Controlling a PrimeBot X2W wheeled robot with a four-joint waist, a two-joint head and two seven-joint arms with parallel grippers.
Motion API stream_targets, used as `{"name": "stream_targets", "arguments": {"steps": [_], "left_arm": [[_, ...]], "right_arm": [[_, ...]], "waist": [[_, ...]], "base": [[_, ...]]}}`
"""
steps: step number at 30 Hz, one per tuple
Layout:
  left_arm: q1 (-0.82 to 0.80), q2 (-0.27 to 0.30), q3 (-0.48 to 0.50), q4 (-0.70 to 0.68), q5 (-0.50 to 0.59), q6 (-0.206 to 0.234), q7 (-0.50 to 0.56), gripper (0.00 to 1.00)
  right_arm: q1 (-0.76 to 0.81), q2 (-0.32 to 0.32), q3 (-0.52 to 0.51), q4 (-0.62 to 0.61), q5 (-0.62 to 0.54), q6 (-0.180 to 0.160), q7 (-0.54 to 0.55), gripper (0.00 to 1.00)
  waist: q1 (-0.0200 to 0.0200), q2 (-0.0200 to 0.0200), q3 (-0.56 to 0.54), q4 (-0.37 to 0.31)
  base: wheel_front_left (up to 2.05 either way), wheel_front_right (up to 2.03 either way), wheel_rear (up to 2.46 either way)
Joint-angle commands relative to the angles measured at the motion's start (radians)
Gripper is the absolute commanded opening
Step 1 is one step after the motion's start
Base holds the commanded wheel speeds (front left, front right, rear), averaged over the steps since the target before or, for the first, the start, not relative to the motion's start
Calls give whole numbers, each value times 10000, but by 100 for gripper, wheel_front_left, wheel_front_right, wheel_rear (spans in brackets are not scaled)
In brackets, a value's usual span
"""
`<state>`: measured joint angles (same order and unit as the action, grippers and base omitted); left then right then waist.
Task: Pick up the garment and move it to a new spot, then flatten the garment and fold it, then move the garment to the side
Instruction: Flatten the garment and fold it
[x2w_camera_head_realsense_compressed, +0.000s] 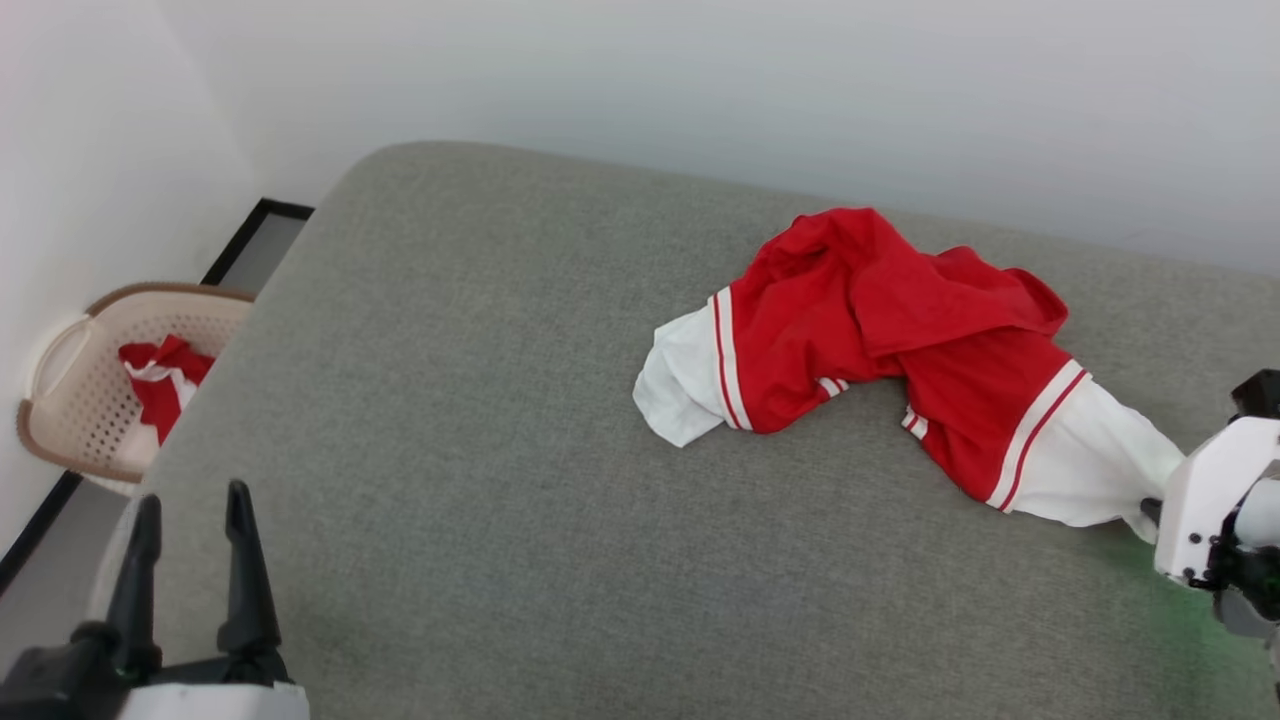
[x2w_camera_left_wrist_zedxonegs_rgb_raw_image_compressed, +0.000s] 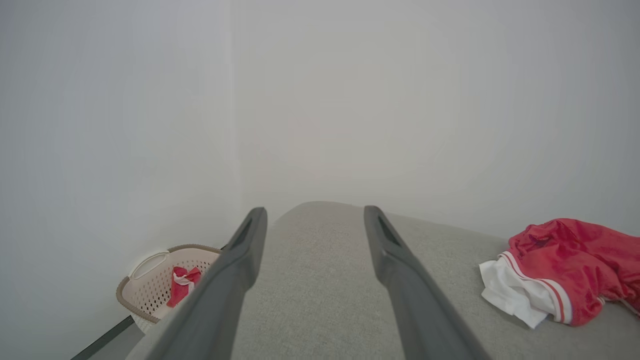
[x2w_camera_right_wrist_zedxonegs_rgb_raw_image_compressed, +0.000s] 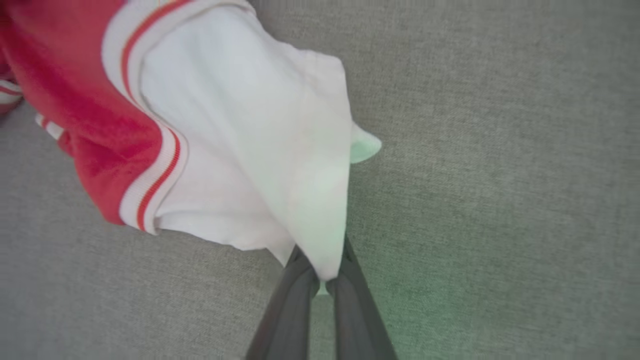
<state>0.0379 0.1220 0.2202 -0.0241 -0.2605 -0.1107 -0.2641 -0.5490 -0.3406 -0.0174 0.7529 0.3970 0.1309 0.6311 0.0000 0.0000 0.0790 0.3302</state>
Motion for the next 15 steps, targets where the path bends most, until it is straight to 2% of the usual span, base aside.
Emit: {"name": "stream_targets", "arguments": {"steps": [1, 8, 15], "left_arm": [[144, -57, 25, -36, 71, -50, 2, 100], [515, -63, -25, -38, 254, -166, 2, 100], [604, 16, -149, 11, 185, -195, 2, 100]], "right_arm": [[6, -126, 130, -89, 125, -3, 83, 0], [550, -1017, 443, -717, 770, -3, 828, 0], [1153, -2046, 19, -1060, 1087, -3, 1246, 0]], "waist": [[0, 0, -129, -111], [0, 0, -479, -462], [0, 0, -586, -774]], "base": [[0, 0, 0], [0, 0, 0], [0, 0, 0]]}}
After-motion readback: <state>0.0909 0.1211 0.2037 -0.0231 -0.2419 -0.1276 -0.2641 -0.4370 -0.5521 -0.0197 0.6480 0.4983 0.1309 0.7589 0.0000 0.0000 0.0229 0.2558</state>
